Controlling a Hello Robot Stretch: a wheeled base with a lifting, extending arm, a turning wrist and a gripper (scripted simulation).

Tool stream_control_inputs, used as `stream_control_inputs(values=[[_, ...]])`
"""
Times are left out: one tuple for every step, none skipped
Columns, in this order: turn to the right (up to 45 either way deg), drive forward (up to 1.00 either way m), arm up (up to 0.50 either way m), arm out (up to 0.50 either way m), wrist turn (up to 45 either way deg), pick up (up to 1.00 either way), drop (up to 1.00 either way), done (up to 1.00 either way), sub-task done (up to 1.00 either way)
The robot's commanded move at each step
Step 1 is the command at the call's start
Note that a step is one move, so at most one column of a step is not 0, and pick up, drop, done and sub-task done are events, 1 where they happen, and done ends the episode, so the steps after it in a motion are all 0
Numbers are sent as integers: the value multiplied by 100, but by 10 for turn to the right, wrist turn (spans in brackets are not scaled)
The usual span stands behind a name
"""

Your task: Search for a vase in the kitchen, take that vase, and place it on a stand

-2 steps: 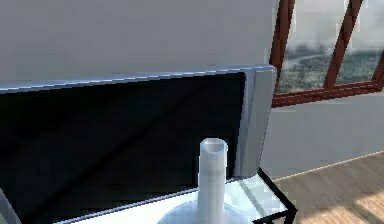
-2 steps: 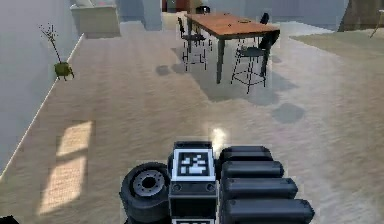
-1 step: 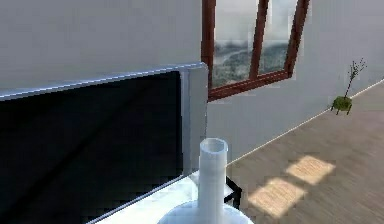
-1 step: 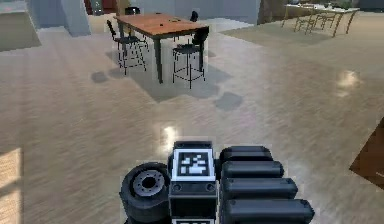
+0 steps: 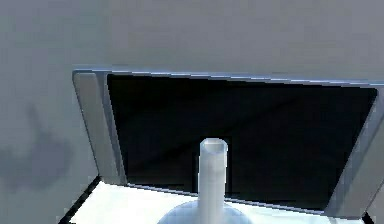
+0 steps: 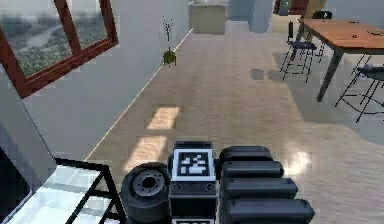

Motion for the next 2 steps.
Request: stream_control_inputs(values=[[-210,0,0,0,0,0,0,0,0],[450,0,0,0,0,0,0,0,0]])
